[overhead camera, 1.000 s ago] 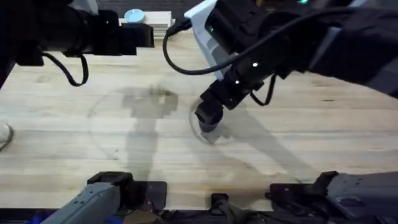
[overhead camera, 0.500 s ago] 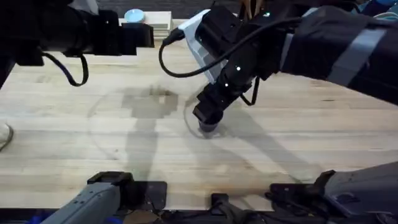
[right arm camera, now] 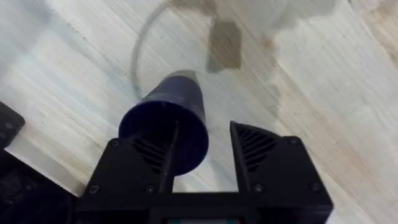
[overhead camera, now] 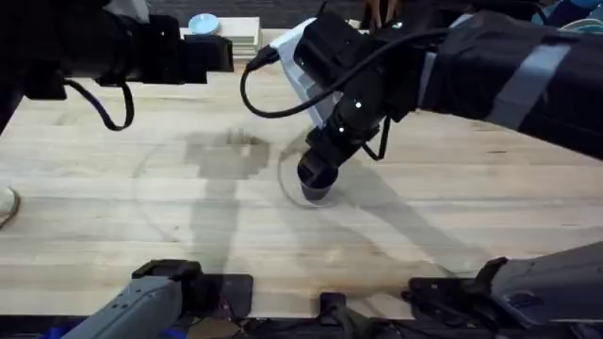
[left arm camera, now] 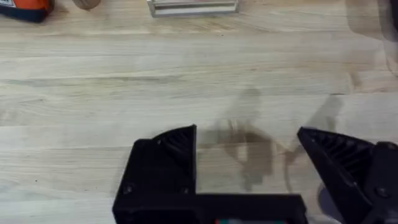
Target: Pick up the cup on the table and put them onto the rack.
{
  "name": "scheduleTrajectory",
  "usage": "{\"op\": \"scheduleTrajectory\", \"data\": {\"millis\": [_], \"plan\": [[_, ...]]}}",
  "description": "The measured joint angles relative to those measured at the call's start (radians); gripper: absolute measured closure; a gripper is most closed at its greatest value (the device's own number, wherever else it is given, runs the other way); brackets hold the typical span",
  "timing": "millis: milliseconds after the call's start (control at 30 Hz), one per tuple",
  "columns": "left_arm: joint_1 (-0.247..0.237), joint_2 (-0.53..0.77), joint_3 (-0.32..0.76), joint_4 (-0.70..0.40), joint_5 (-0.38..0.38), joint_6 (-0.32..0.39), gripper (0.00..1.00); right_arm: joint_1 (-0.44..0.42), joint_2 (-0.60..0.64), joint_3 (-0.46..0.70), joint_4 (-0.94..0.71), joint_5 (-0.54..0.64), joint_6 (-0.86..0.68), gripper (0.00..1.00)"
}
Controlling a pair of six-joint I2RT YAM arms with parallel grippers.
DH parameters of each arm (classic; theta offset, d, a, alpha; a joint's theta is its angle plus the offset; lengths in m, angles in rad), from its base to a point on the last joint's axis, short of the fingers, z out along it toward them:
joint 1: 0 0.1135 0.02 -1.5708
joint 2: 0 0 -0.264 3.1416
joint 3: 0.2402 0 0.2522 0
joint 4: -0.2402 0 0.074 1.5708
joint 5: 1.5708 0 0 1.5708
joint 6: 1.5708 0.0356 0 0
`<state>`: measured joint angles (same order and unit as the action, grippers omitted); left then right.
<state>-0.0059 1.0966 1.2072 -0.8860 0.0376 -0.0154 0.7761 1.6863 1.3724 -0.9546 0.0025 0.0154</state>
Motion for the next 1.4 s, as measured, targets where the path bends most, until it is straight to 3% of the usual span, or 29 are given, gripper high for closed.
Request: {"op": "scheduleTrajectory", "data": {"millis": [700, 867, 967, 1000, 1233, 1400], "plan": [[0.000, 0.000, 0.000, 0.000, 0.000, 0.000, 0.008, 0.000, 0.003, 0.000, -0.001, 0.000, 0.000, 0.546], [0.000, 0.000, 0.000, 0.000, 0.000, 0.000, 0.008, 0.000, 0.033, 0.000, -0.002, 0.000, 0.000, 0.605], [0.000, 0.000, 0.000, 0.000, 0.000, 0.000, 0.007, 0.000, 0.039, 0.000, -0.002, 0.000, 0.003, 0.926], [0.000, 0.000, 0.000, 0.000, 0.000, 0.000, 0.008, 0.000, 0.039, 0.000, -0.003, 0.000, 0.003, 0.956], [0.000, 0.000, 0.000, 0.000, 0.000, 0.000, 0.008, -0.001, 0.031, 0.007, -0.039, -0.003, 0.003, 0.971], [0.000, 0.000, 0.000, 0.000, 0.000, 0.000, 0.007, -0.032, -0.007, 0.097, -0.105, -0.004, 0.003, 0.971]]}}
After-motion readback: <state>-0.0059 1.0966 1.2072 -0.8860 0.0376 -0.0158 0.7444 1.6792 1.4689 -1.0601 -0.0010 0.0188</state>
